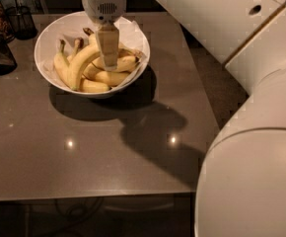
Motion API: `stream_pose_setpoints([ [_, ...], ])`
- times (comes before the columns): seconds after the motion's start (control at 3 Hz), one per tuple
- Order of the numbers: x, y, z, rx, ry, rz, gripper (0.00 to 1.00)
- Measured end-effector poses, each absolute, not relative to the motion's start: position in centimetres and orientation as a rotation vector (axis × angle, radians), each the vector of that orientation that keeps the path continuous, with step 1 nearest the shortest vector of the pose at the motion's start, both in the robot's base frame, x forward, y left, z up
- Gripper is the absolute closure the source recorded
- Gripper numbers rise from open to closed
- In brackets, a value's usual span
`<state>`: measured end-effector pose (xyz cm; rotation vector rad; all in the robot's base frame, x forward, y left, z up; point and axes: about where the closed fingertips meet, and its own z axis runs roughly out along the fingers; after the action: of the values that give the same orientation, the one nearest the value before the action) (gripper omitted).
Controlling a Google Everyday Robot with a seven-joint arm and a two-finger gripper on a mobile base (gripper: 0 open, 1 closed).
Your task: Pick banana from white bowl
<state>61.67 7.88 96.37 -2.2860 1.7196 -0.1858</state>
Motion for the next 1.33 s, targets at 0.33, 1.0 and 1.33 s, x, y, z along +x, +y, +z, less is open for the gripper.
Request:
stream_pose_setpoints([
  [0.33, 62.4, 8.9, 96.1, -2.322, 1.683, -0.212, 0.21],
  [1.0, 63.3, 10.3, 94.8, -2.386, 1.634, -0.221, 0.24],
  [1.33, 63.5, 11.1, 94.2, -2.422, 1.607, -0.223, 0.22],
])
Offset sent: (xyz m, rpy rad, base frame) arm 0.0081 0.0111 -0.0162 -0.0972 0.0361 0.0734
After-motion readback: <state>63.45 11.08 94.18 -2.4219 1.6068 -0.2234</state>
